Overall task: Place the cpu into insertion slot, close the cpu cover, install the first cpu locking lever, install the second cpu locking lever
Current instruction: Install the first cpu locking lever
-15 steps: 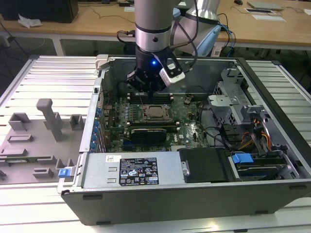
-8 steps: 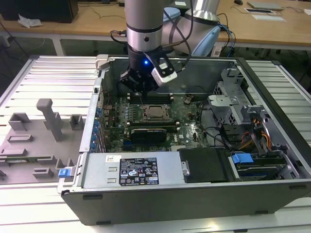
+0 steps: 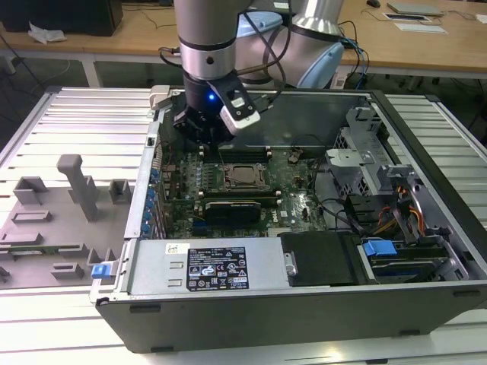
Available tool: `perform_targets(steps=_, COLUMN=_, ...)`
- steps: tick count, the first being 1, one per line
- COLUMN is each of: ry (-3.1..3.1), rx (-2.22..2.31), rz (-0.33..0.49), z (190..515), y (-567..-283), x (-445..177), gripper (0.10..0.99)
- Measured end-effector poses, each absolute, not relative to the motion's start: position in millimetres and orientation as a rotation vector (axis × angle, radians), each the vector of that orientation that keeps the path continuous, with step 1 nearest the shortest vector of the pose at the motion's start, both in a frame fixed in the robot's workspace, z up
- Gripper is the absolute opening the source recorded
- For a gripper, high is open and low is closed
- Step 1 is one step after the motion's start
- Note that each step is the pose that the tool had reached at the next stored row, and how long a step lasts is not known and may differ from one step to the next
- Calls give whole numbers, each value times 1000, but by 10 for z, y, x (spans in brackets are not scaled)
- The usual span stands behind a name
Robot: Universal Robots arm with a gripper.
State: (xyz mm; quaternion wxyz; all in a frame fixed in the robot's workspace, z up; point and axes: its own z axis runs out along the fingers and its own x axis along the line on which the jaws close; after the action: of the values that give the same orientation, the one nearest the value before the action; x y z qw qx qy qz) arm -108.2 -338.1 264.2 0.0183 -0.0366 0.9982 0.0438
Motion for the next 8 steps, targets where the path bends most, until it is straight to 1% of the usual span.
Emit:
perform_targets(steps=5, ry=3081, rx=-113, rz=194, z=2633, y=-3378, x=-1222, gripper=106)
perform_targets(steps=7, ry=3064, rx=-112, rz=259, z=2633, y=-3377, x=-1246, gripper=106)
perform_targets(steps=8, ry=3059, rx=-111, rz=276, z=2633, y=-3377, x=-1250, gripper=106)
